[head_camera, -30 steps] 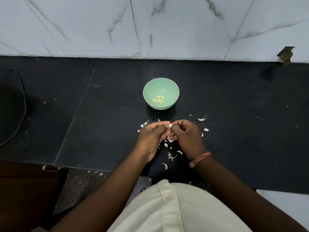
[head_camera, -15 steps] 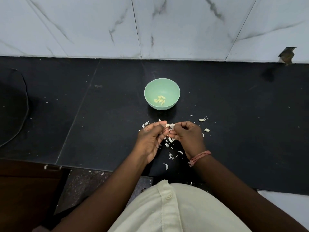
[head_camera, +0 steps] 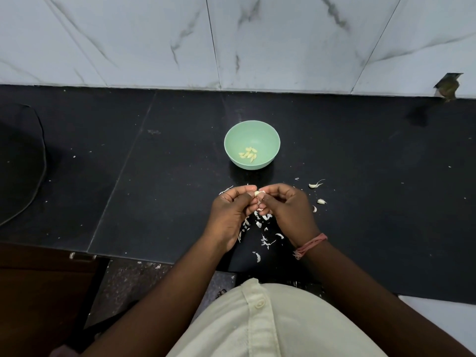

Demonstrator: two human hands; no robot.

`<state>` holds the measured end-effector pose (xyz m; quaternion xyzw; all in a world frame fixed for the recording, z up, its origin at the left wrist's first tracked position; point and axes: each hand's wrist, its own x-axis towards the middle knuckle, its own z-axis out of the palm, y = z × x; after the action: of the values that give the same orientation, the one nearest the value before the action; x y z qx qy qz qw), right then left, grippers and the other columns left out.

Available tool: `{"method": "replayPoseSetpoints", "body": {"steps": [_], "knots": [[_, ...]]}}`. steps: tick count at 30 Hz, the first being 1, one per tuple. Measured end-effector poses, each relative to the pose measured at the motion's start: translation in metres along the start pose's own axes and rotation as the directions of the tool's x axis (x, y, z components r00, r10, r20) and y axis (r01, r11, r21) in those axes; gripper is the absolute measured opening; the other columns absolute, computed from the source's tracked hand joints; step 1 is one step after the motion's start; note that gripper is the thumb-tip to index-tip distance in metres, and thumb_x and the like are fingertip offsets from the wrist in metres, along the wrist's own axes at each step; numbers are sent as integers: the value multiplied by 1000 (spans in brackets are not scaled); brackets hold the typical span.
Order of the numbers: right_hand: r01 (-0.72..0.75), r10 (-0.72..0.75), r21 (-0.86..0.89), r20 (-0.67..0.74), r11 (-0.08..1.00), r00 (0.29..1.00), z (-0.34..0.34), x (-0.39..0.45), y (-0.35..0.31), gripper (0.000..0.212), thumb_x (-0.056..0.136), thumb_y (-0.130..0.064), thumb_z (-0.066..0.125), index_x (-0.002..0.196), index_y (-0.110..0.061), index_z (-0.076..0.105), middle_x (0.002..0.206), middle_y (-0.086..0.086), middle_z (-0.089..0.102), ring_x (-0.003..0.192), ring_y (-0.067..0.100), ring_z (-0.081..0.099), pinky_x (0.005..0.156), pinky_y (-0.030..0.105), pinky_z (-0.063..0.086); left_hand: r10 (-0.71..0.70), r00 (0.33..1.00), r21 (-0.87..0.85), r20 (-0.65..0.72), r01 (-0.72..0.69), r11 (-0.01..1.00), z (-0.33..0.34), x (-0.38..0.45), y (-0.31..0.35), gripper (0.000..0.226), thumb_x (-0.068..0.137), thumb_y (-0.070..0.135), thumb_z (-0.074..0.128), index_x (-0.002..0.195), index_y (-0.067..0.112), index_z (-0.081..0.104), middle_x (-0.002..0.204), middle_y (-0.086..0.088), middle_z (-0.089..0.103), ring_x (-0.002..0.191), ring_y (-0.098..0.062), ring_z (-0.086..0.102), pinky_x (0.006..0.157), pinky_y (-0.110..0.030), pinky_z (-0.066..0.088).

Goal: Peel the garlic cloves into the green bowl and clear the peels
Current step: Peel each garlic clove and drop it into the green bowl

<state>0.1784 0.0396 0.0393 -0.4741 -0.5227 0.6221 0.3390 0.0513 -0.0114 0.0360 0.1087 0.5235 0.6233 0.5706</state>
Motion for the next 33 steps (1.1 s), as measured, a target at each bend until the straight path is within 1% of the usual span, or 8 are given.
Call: {"method": "replayPoseSetpoints", "body": {"steps": [3, 7, 13, 18, 22, 26, 29, 33], "knots": [[6, -6, -13, -23, 1000, 1000, -1, 2, 0, 5, 91, 2, 67, 93, 2, 72, 78, 23, 71, 62, 18, 63, 58, 27, 56, 43, 999, 61, 11, -44, 997, 0, 0, -2, 16, 93, -1, 64, 107, 0, 69, 87, -13, 71, 75, -14, 67, 78, -23, 59], [-1, 1, 24, -18, 1000, 1000, 0, 3, -1, 5, 91, 4, 67, 92, 6, 71, 70, 18, 68, 58, 16, 63, 57, 25, 56, 81, 997, 159, 8, -81, 984, 2, -2, 0, 10, 91, -2, 65, 99, 0, 70, 76, -9, 71, 65, -13, 66, 67, -21, 57], [-108, 89, 173, 114, 979, 989, -3, 3, -8, 9, 91, 7, 64, 87, 6, 72, 68, 17, 68, 61, 20, 64, 58, 27, 56, 62, 998, 192, 30, -66, 979, 1, -1, 4, 11, 95, -3, 58, 94, 1, 68, 75, -10, 66, 62, -13, 59, 63, -20, 53], [-170, 141, 210, 147, 963, 979, -4, 5, -11, 13, 92, 10, 60, 85, 8, 71, 72, 24, 67, 61, 24, 62, 56, 27, 54, 46, 998, 240, 49, -56, 969, 6, -2, 1, 18, 101, 5, 52, 91, -3, 65, 71, -16, 59, 61, -20, 55, 63, -30, 50], [-178, 148, 166, 176, 970, 973, -7, 5, -12, 16, 93, 8, 60, 83, 5, 71, 68, 18, 64, 57, 20, 57, 53, 26, 51, -120, 990, 182, 79, 104, 978, 7, -2, 9, 21, 103, 2, 48, 89, 0, 63, 72, -13, 57, 60, -14, 55, 54, -19, 51], [-205, 168, 158, 221, 966, 961, -9, 4, -12, 16, 94, 8, 58, 83, 5, 70, 67, 14, 63, 56, 17, 56, 51, 24, 50, -281, 956, 92, 86, 273, 958, 2, -1, 17, 18, 100, -6, 47, 95, 1, 62, 71, -10, 61, 58, -10, 57, 53, -19, 54], [-202, 165, 153, 224, 968, 960, -11, 3, -9, 14, 94, 9, 58, 87, 6, 69, 68, 13, 63, 56, 16, 56, 51, 23, 49, -328, 942, 87, 66, 322, 943, 1, -1, 20, 17, 100, -5, 48, 96, 2, 62, 71, -10, 61, 56, -10, 58, 53, -20, 55], [-187, 156, 143, 203, 972, 967, -10, 2, -5, 15, 94, 9, 58, 86, 4, 70, 68, 15, 62, 56, 17, 55, 51, 23, 49, -299, 954, 139, 32, 292, 946, 6, -5, 19, 19, 101, -3, 47, 92, 3, 62, 69, -9, 61, 56, -10, 56, 52, -19, 54]]}}
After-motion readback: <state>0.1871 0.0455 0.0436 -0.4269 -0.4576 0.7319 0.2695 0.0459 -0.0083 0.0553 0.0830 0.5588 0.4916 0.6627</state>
